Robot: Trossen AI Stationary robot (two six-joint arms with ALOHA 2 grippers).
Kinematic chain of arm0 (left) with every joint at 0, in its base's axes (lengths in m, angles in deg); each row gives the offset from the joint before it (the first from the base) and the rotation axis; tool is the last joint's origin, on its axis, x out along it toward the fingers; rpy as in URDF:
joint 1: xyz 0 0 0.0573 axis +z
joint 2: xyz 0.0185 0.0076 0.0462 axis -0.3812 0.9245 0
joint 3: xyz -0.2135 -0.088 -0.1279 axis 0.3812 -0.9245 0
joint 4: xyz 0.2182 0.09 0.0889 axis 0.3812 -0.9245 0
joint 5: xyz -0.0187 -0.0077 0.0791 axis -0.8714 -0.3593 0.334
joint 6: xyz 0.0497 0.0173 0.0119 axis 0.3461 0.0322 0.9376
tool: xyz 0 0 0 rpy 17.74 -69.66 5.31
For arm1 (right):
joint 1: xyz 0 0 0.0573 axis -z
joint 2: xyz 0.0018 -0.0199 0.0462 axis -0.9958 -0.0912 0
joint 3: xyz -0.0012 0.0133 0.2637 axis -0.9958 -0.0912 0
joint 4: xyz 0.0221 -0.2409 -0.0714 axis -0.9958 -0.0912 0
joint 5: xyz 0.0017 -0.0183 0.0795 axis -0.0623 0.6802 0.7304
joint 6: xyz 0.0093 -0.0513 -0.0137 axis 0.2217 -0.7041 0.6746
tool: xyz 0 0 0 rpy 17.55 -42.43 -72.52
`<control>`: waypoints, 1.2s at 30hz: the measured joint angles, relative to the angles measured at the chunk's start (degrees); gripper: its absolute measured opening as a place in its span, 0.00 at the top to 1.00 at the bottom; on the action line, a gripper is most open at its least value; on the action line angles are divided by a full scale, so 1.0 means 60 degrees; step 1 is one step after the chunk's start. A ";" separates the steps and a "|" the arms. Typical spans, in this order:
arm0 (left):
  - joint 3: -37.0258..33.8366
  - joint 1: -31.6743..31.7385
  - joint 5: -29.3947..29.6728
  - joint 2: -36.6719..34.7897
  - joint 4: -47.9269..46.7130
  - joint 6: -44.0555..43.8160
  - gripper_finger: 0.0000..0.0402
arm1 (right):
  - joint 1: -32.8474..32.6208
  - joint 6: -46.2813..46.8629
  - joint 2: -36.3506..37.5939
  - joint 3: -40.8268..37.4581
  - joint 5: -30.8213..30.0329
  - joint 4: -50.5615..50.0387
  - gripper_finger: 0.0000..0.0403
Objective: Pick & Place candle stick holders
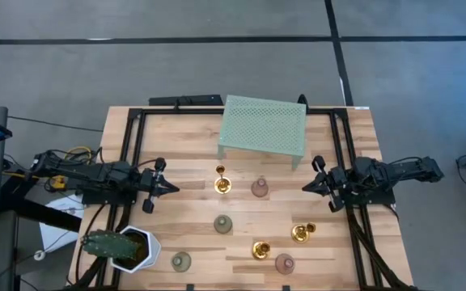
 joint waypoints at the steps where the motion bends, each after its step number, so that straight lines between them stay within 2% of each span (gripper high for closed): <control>1: -0.0001 -0.0001 0.0001 0.0001 0.0000 0.0000 0.97 | 0.0003 -0.0001 -0.0004 0.0001 -0.0003 0.0003 1.00; 36: -0.0003 -0.0003 -0.0001 -0.0003 0.0065 0.0000 0.97 | 0.0002 -0.0322 -0.0001 0.0002 -0.0004 0.0004 1.00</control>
